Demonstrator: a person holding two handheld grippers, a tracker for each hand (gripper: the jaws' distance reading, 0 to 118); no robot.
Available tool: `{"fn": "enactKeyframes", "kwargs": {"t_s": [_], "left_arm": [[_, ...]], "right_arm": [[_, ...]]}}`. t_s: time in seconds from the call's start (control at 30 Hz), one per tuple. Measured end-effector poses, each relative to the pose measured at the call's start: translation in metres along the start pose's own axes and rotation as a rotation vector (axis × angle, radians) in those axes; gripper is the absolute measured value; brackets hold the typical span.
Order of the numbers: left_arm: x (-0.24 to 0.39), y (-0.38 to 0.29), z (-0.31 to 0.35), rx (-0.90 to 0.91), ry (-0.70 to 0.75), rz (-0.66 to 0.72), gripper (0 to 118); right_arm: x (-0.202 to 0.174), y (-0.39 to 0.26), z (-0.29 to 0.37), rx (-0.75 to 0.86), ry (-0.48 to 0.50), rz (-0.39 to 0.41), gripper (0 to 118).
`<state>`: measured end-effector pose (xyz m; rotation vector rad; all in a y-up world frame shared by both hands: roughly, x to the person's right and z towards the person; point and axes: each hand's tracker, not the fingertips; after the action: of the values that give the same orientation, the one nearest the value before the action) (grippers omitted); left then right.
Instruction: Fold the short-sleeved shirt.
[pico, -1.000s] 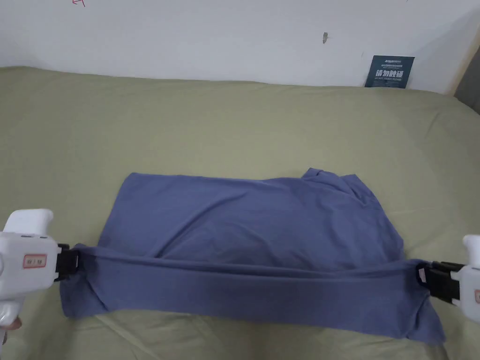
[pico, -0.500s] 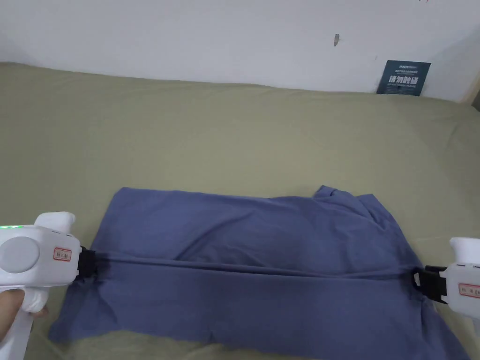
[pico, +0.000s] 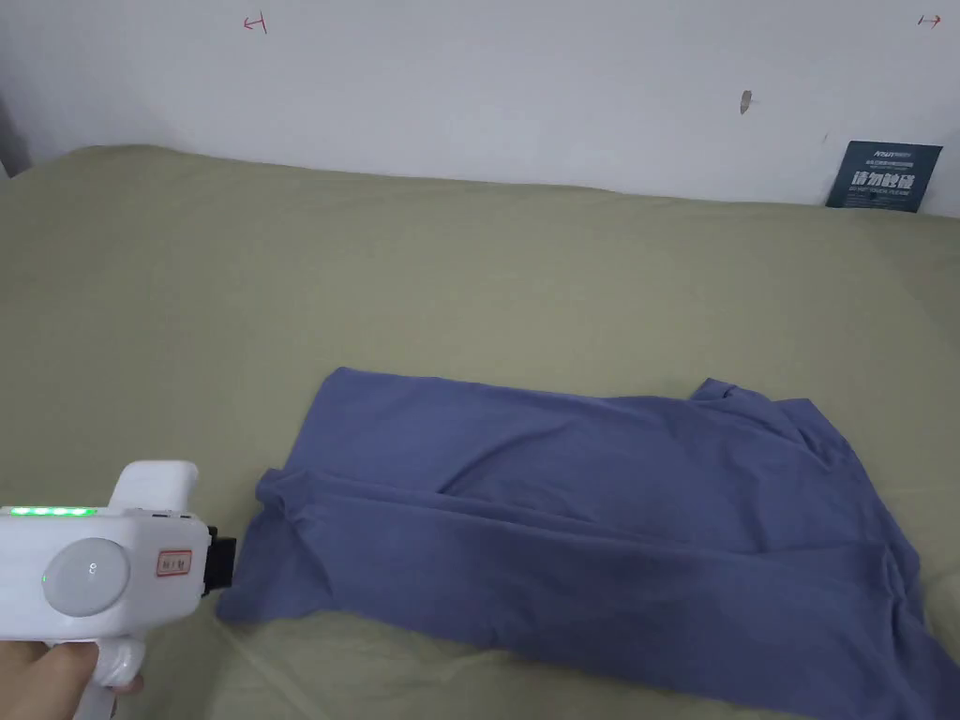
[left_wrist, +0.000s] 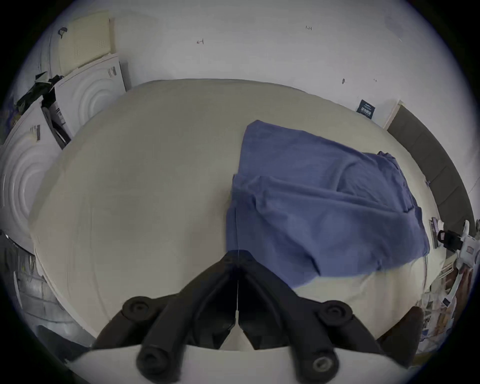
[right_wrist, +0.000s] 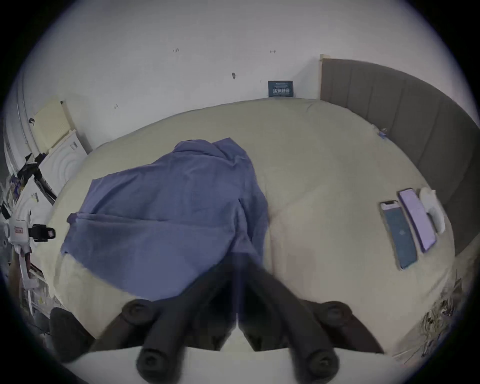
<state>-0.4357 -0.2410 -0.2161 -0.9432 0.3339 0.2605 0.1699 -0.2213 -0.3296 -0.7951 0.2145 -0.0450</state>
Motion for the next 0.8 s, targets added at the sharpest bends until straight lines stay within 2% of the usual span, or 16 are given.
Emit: {"fn": "enactKeyframes", "kwargs": {"t_s": [0.1, 0.13, 0.17, 0.2, 0.37, 0.4, 0.43, 0.47, 0.5, 0.53, 0.57, 0.6, 0.63, 0.67, 0.73, 0.8], "left_arm": [[0.0, -0.01, -0.004, -0.039, -0.058, 0.051, 4], [0.002, -0.012, -0.007, -0.039, -0.068, 0.067, 26], [0.005, -0.013, -0.01, -0.051, -0.068, 0.064, 83], [0.007, -0.013, -0.016, -0.076, -0.07, 0.061, 118], [0.013, -0.007, -0.065, -0.11, -0.016, 0.061, 115], [0.014, -0.005, -0.071, -0.111, -0.018, 0.058, 111], [0.017, -0.004, -0.077, -0.129, -0.009, 0.051, 102], [0.02, -0.004, -0.08, -0.134, 0.001, 0.041, 86], [0.018, -0.005, -0.074, -0.118, 0.07, -0.01, 73], [0.018, -0.004, -0.071, -0.1, 0.017, -0.046, 56], [0.016, -0.002, -0.068, -0.1, -0.023, -0.046, 21], [0.014, -0.001, -0.068, -0.1, -0.068, -0.032, 0], [0.013, -0.001, -0.06, -0.11, -0.042, -0.026, 0], [0.014, -0.002, -0.063, -0.118, -0.039, -0.04, 0], [0.012, -0.004, -0.067, -0.116, -0.03, -0.044, 0], [0.01, -0.004, -0.064, -0.118, -0.032, -0.03, 0]], "right_arm": [[0.004, -0.012, 0.01, -0.013, 0.001, 0.002, 1], [0.006, -0.013, 0.008, -0.017, -0.001, 0.007, 1], [0.009, -0.015, 0.009, -0.023, 0.0, 0.006, 1], [0.011, -0.016, 0.009, -0.026, 0.001, 0.002, 1], [0.01, -0.019, 0.005, -0.055, 0.006, 0.012, 1], [0.009, -0.02, 0.002, -0.056, 0.004, 0.015, 1], [0.009, -0.02, -0.001, -0.062, 0.002, 0.019, 1], [0.01, -0.019, -0.003, -0.069, 0.004, 0.021, 1], [0.011, -0.019, -0.005, -0.074, 0.004, 0.023, 1], [0.016, -0.019, -0.014, -0.083, 0.008, 0.025, 1], [0.018, -0.018, -0.016, -0.1, 0.03, 0.025, 6], [0.017, -0.017, -0.018, -0.107, 0.019, 0.03, 26], [0.019, -0.016, -0.019, -0.107, 0.034, 0.021, 58], [0.018, -0.016, -0.02, -0.125, 0.064, 0.006, 68], [0.021, -0.014, -0.026, -0.139, 0.092, -0.025, 68], [0.017, -0.016, -0.035, -0.162, 0.081, 0.005, 68]]}}
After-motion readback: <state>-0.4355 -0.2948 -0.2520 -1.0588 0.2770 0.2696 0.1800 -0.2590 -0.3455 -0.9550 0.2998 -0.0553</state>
